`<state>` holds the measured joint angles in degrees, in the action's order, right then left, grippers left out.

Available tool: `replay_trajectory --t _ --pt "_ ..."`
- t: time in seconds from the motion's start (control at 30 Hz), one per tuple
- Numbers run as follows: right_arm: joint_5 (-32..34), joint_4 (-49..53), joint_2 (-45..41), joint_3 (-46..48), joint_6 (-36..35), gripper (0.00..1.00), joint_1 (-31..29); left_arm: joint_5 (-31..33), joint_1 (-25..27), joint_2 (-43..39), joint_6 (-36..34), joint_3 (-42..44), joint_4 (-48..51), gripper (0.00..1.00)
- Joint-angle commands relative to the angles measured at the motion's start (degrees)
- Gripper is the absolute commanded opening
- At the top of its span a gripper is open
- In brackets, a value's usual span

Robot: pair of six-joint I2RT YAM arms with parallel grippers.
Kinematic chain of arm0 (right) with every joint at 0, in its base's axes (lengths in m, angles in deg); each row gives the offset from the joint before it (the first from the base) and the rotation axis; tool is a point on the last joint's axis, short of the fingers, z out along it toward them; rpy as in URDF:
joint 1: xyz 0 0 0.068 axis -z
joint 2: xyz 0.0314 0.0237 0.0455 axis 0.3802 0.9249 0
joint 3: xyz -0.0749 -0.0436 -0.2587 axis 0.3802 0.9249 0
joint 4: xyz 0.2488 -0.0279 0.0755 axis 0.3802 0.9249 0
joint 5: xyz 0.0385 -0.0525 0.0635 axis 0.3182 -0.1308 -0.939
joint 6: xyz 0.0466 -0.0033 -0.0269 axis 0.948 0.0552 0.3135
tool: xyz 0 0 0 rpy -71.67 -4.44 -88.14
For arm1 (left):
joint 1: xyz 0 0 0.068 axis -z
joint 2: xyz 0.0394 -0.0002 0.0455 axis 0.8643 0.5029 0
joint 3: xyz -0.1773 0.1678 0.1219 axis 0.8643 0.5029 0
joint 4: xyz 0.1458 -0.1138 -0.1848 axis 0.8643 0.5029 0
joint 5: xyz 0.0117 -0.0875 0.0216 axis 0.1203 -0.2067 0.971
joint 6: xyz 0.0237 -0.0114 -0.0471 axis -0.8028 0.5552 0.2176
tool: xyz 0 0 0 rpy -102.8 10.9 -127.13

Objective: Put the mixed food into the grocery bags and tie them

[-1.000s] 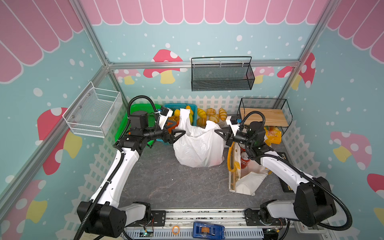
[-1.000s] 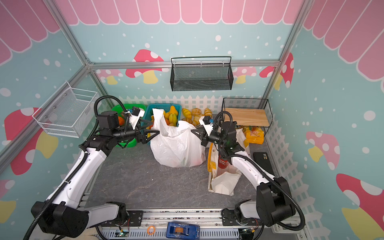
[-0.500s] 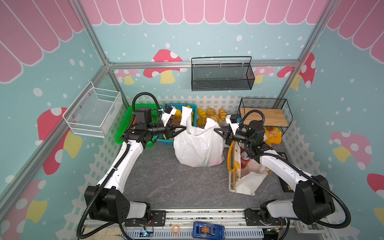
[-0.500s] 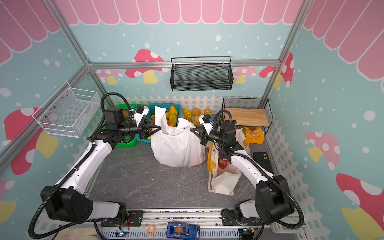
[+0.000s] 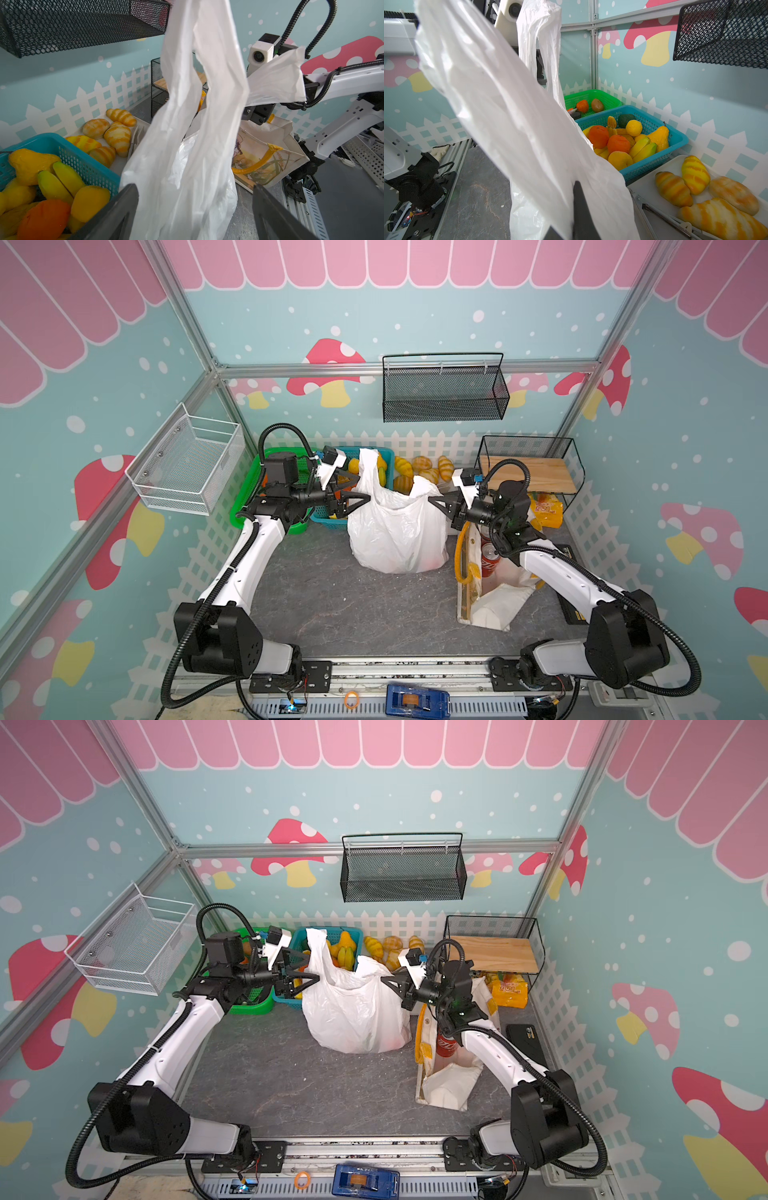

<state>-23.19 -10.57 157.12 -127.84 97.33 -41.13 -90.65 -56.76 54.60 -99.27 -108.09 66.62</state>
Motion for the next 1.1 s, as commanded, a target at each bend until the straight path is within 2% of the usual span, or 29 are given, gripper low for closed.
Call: replay_trajectory --t 0.0,0.3,0.53,0.6,0.67,0.7,0.87,1.07 --pt "-0.9 -0.8 0.1 -1.7 -0.2 0.00 0.2 -3.1 -0.6 1.8 -3.7 -2.6 2.5 0.87" --pt "-0.9 -0.7 0.2 -2.0 0.1 0.00 0.1 -2.8 3.4 6.9 -3.7 -7.2 2.6 0.75" --pt "-0.5 0.0 -0.1 -2.0 -0.2 0.00 0.2 -3.0 5.1 10.7 -3.3 -10.3 2.6 0.60" --pt "-0.4 0.0 -0.1 -2.0 -0.2 0.00 0.2 -2.6 5.7 11.3 -3.2 -10.8 2.6 0.61" --pt "-0.4 0.1 -0.2 -1.9 -0.2 0.00 0.1 -2.1 5.8 11.6 -3.5 -10.9 2.5 0.71" --pt "-0.4 0.2 -0.3 -1.8 -0.2 0.00 0.2 -1.8 5.7 11.5 -3.3 -10.7 2.1 0.72" --pt "0.3 1.4 -0.8 -1.8 -1.3 0.00 0.2 -3.4 2.9 12.1 0.8 -11.9 0.7 0.75" --pt "0.4 1.5 -0.5 -2.0 -1.4 0.00 0.2 -4.4 0.0 11.0 0.9 -10.5 0.6 0.79"
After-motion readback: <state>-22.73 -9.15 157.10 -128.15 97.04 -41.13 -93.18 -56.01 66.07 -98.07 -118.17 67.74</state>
